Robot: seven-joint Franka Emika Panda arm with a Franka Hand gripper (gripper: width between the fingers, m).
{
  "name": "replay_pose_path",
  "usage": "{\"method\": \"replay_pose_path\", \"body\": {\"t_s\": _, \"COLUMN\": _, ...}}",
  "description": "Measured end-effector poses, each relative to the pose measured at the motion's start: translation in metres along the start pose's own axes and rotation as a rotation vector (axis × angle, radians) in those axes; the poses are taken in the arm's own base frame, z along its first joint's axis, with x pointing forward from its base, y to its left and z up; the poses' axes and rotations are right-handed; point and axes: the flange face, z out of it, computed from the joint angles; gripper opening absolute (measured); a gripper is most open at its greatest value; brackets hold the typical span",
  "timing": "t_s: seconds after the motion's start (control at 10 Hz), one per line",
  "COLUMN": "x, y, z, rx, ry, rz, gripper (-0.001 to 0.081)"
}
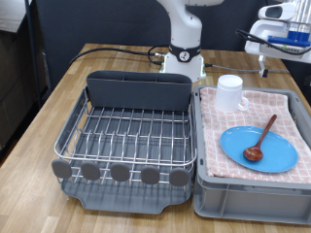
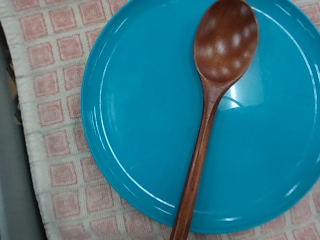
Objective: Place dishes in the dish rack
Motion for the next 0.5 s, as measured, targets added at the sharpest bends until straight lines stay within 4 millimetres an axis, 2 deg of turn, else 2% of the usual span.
{"method": "replay_pose_path", "body": {"t_s": 0.2, "x": -0.007, "y": 0.003, "z": 0.024, "rx": 0.017, "ry": -0.017, "rz": 0.013, "gripper": 0.0803}}
{"method": "replay_pose_path", "body": {"t_s": 0.5, "x": -0.009, "y": 0.004, "z": 0.025, "rx": 0.012, "ry": -0.001, "rz": -0.007, "gripper": 0.0803}}
